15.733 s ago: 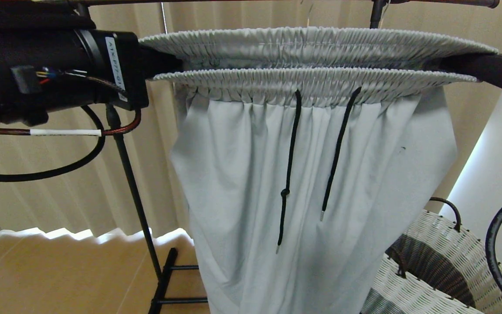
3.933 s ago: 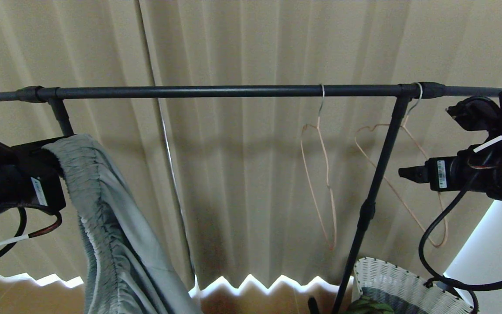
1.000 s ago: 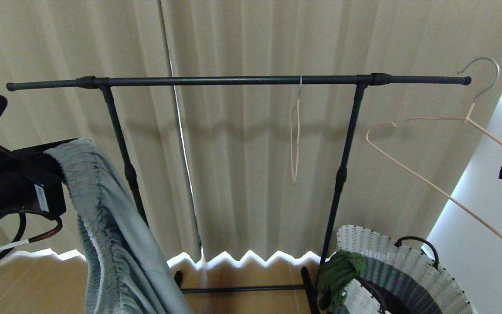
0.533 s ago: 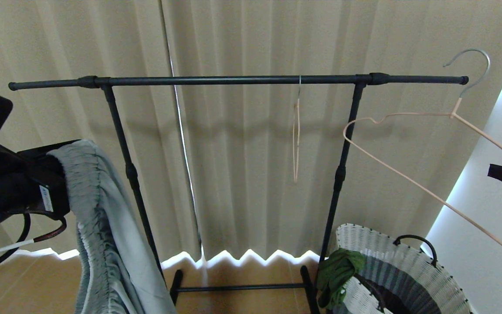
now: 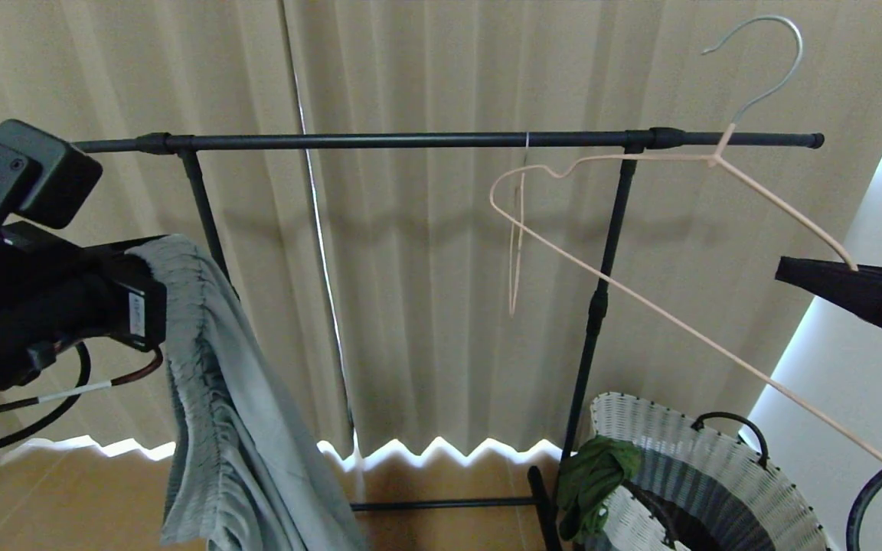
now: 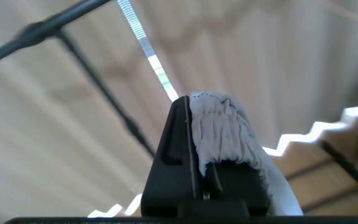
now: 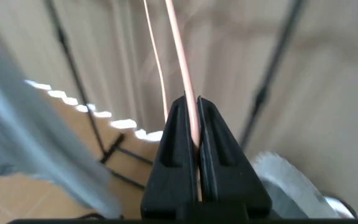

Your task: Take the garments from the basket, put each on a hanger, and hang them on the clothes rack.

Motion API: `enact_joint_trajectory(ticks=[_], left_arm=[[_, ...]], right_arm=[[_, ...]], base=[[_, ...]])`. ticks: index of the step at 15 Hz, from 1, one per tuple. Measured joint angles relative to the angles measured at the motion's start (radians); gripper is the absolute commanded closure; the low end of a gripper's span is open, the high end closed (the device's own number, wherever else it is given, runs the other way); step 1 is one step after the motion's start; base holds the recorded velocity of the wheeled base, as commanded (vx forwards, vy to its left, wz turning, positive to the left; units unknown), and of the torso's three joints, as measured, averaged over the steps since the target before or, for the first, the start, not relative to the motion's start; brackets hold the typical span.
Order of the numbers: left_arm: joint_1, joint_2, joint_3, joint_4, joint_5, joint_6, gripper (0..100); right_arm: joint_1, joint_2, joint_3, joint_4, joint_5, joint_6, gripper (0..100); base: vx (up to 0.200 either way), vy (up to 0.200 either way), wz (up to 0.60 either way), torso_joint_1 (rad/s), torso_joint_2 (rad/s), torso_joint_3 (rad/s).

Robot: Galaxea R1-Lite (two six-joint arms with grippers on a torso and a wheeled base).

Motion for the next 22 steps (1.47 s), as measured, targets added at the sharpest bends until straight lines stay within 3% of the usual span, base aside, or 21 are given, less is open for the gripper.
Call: enact_joint_trajectory(ticks=[5,10,15,22], left_arm=[[-0.026,0.144,-0.171,0.005,0.143,-0.008,100],[-0.031,0.290,-0.364,0.095,0.311,-0.009,100],[-0.035,0.363,-0.442,0.095,0.314,-0.027,100],[-0.059,0.404,-0.474,0.088,0.315,-0.036,100]], right_arm=[[0.134,0.101,0.000,-0.092,0.014,0.006,100],[0.306,0.209,0.000,-0.204,0.015,0.074,100],[0.418,0.277,-0.011,-0.224,0.017,0.083,100],[0.436,0.315,-0.012,-0.230,0.019,0.083,100]], base=[[0.000,0.000,0.00,0.000,0.00,0.000],[0.000,0.000,0.00,0.000,0.00,0.000],[0.000,0.000,0.00,0.000,0.00,0.000],[0.000,0.000,0.00,0.000,0.00,0.000]])
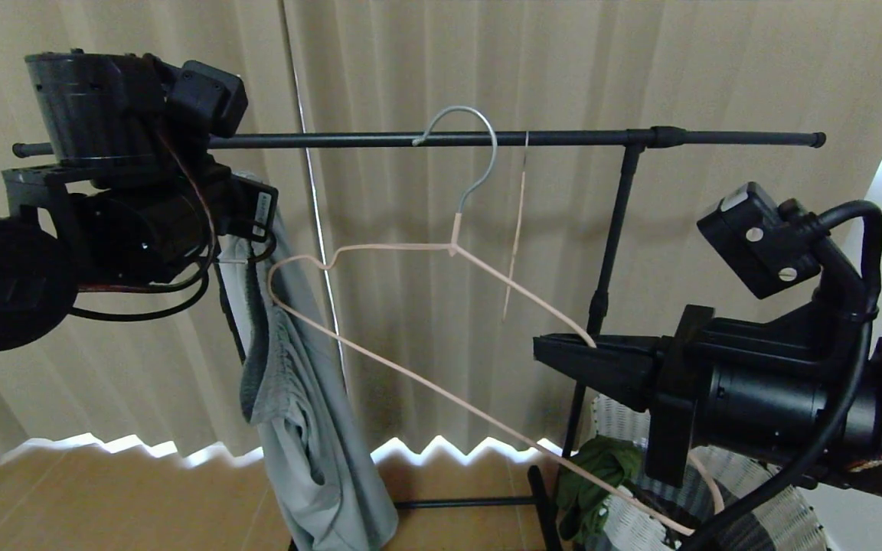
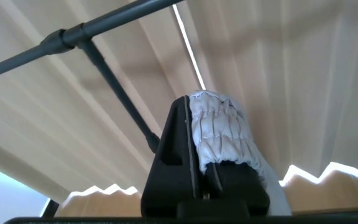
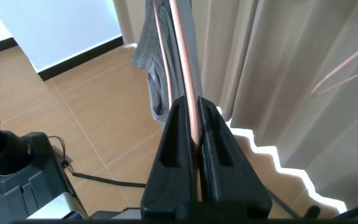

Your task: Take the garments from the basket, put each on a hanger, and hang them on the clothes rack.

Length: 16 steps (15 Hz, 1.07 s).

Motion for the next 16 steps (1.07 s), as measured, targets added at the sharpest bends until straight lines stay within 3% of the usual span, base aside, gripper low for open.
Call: enact_joint_trajectory(ticks=[16], left_arm=[[-0.001,0.036,-0.008,0.000,0.028,0.005,100]], right_arm=[[0.043,0.029,0.000,-0.066,0.030,-0.005,100]], base=[[0.000,0.000,0.00,0.000,0.00,0.000]])
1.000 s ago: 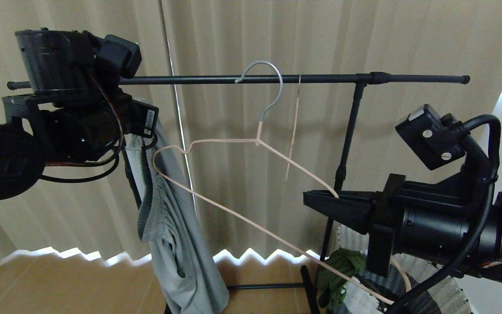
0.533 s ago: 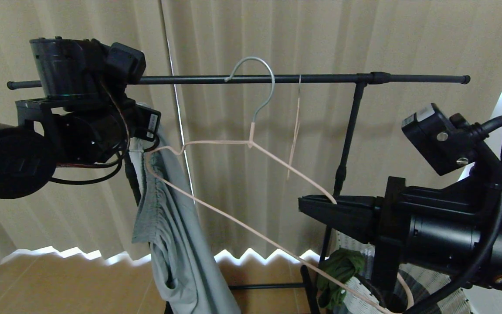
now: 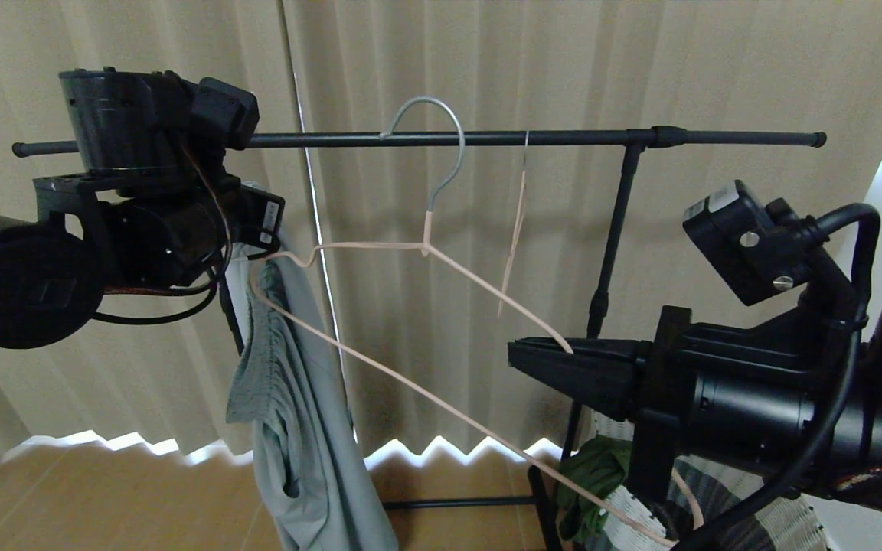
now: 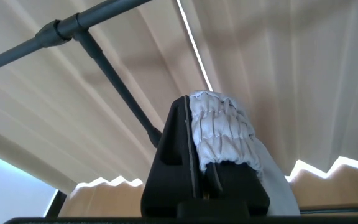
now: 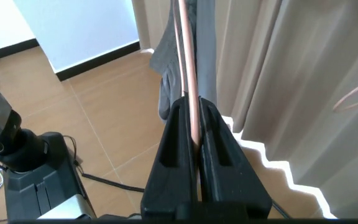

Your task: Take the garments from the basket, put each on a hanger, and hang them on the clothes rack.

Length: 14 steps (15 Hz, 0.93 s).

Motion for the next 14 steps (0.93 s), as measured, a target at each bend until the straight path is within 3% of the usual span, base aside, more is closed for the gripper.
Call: enact_joint_trajectory(ticks=[14], left_arm=[[0.018,0.043,-0.040,0.006,0.022,-0.001,100]], right_arm=[[0.037,0.010,0.027,-0.075,0.062,-0.001,100]], base=[[0.000,0.000,0.00,0.000,0.00,0.000]])
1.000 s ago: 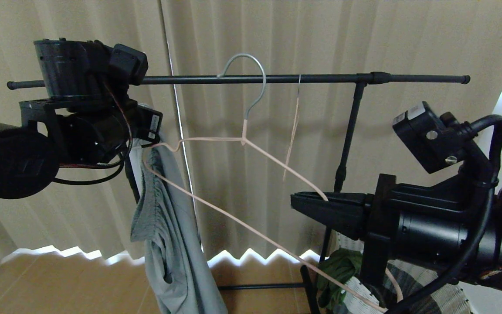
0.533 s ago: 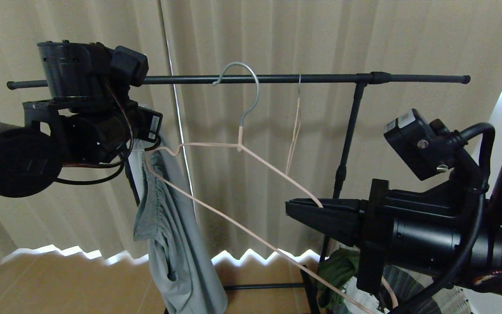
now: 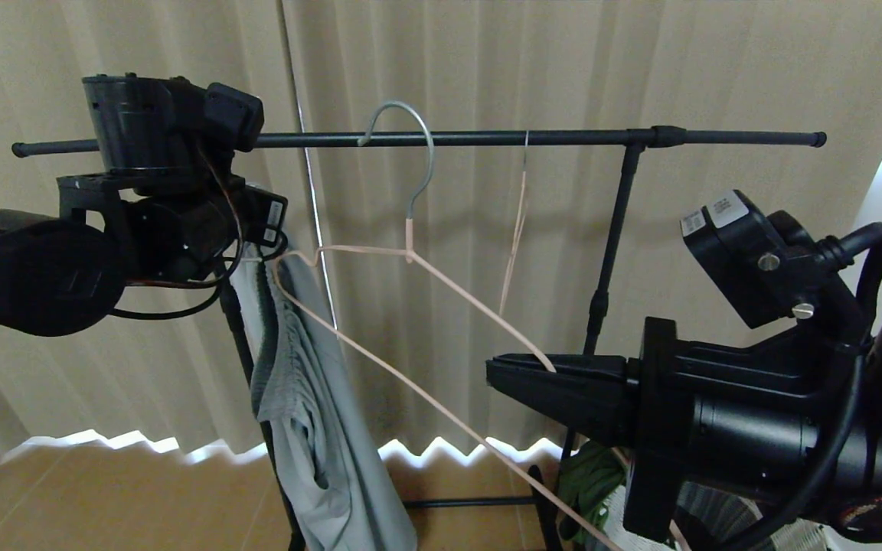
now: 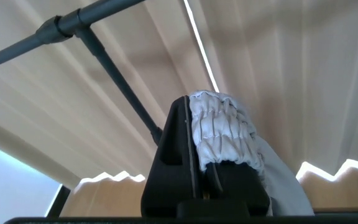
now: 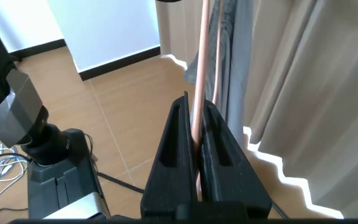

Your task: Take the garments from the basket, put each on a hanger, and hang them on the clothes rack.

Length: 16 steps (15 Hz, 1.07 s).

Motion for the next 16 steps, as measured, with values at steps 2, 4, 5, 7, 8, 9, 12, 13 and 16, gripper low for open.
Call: enact_joint_trajectory(ticks=[2,4,5,7,8,9,12,13,16], left_arm=[[0.019,0.014,-0.020,0.001,0.001,-0.001,100],[0.040,0.039,-0.046,-0.001,0.001,-0.008,100],[0.043,0.046,-0.049,-0.002,0.001,-0.009,100],[0.036,0.054,-0.051,-0.005,0.000,-0.013,100],[0.029,0.055,-0.051,-0.005,0.000,-0.023,100],[0.020,0.054,-0.049,-0.004,0.001,-0.030,100],[-0.006,0.025,-0.021,0.001,0.001,-0.027,100],[-0.008,0.009,-0.010,0.002,0.001,-0.021,100],[-0.006,-0.030,0.003,0.003,0.001,0.001,100]], right_arm=[[0.009,-0.001,0.002,-0.002,0.000,0.000,100],[0.019,0.000,0.004,-0.001,0.000,0.000,100],[0.020,0.000,0.004,-0.002,0.002,0.000,100],[0.021,0.001,0.004,0.000,0.033,0.000,100],[0.021,0.004,0.002,0.000,0.035,-0.001,100],[0.021,0.011,-0.002,-0.001,0.035,-0.002,100],[0.003,0.043,-0.024,-0.001,0.028,-0.003,100],[-0.013,0.053,-0.035,-0.001,0.023,-0.004,100],[-0.060,0.069,-0.046,0.008,-0.004,-0.003,100]], base=[[0.000,0.000,0.00,0.000,0.00,0.000],[0.000,0.000,0.00,0.000,0.00,0.000],[0.000,0.000,0.00,0.000,0.00,0.000],[0.000,0.000,0.00,0.000,0.00,0.000],[0.000,0.000,0.00,0.000,0.00,0.000],[0.000,0.000,0.00,0.000,0.00,0.000],[0.000,0.000,0.00,0.000,0.00,0.000],[0.000,0.000,0.00,0.000,0.00,0.000],[0.000,0.000,0.00,0.000,0.00,0.000]])
